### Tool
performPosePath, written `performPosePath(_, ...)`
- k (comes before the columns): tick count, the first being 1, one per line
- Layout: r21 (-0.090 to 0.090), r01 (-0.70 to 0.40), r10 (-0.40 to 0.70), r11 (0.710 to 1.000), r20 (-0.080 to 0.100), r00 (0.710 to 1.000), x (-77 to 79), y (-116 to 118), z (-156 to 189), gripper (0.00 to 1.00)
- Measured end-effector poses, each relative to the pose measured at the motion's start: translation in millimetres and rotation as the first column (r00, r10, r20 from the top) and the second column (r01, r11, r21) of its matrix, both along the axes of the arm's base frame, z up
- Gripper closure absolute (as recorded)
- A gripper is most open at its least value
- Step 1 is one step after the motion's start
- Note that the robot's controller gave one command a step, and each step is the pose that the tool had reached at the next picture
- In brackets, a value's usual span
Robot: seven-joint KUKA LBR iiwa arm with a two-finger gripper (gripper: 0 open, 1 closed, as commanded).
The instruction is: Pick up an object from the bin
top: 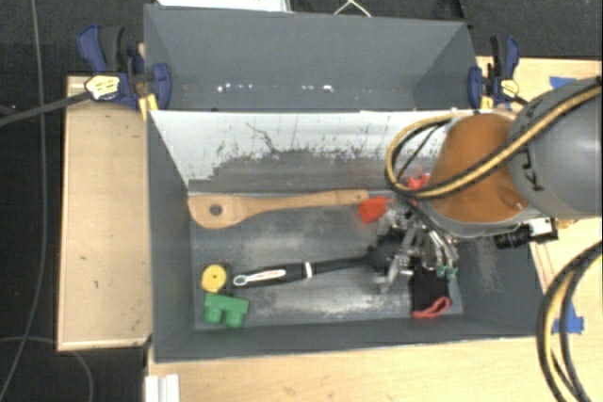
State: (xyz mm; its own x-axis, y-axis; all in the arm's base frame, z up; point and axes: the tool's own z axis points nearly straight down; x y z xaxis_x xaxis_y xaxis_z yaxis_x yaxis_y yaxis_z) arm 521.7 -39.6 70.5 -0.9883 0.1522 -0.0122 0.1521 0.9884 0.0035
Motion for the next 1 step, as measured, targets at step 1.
performPosePath(1,0.001,-0.013,0.013,1.0,-0.012,1.0,-7.4,9.5,-0.9,0.0)
